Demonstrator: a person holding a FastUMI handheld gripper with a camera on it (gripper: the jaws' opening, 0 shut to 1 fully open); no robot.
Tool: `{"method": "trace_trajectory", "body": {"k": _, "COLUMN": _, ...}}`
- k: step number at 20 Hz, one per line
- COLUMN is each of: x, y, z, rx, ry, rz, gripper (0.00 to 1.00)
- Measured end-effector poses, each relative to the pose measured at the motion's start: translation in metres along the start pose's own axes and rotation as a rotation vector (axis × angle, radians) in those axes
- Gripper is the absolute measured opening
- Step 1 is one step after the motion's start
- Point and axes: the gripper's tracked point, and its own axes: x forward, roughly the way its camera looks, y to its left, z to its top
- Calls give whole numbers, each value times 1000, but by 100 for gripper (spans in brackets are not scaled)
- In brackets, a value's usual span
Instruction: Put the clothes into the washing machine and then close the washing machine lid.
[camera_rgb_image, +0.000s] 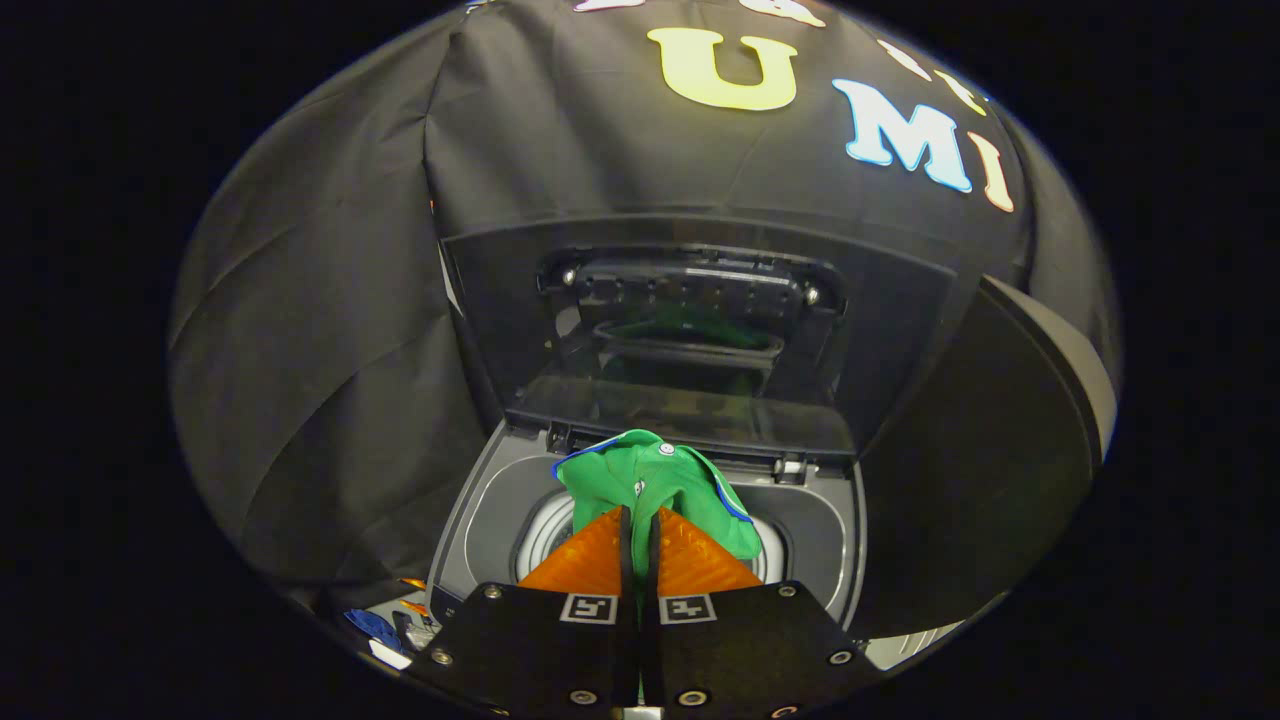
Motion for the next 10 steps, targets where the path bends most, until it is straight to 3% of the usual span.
{"method": "trace_trajectory", "body": {"k": 10, "x": 50, "y": -5, "z": -48, "rx": 44, "ry": 149, "rz": 0, "gripper": 1}}
